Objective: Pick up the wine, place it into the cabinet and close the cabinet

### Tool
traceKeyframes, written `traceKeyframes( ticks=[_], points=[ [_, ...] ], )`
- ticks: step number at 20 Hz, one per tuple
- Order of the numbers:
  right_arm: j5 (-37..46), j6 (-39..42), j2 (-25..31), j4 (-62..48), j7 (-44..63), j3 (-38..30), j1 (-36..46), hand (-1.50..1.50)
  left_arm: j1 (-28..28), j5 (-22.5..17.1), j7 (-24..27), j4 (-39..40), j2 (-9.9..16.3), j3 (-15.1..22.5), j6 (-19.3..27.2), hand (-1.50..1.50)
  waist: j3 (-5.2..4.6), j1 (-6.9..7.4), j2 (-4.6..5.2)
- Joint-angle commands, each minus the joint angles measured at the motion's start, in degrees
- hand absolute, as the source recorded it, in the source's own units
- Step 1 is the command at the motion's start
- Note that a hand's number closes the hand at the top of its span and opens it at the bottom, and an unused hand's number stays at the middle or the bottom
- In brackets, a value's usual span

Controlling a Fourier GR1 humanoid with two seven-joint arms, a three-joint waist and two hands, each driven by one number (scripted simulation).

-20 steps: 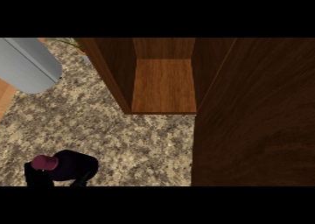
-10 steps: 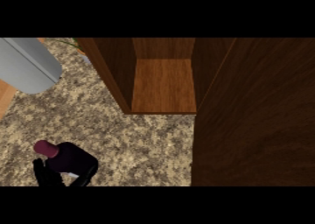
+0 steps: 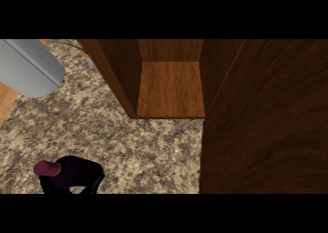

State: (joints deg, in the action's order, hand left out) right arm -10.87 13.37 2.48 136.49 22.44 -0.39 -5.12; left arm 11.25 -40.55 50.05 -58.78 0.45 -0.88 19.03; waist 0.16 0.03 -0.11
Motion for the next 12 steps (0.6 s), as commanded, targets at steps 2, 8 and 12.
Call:
traceKeyframes(
  ticks=[2,8,12],
  points=[
    [4.25,1.46,-2.16,-2.30,-5.06,3.72,-2.76,-1.50,-3.48,-0.62,1.92,6.95,-0.06,-2.55,-5.62,1.50,-0.17,-0.12,0.09],
    [-0.30,1.68,0.02,-0.28,-1.76,0.09,-2.29,-1.50,-3.80,-4.16,3.24,6.58,-0.44,3.08,-1.62,1.50,-0.18,-0.26,0.09],
    [1.52,0.80,-0.25,2.32,-0.17,1.83,-2.59,-1.50,-4.01,-0.38,2.18,8.42,1.49,-0.71,-6.93,1.50,-0.18,-0.33,0.08]
  ],
)
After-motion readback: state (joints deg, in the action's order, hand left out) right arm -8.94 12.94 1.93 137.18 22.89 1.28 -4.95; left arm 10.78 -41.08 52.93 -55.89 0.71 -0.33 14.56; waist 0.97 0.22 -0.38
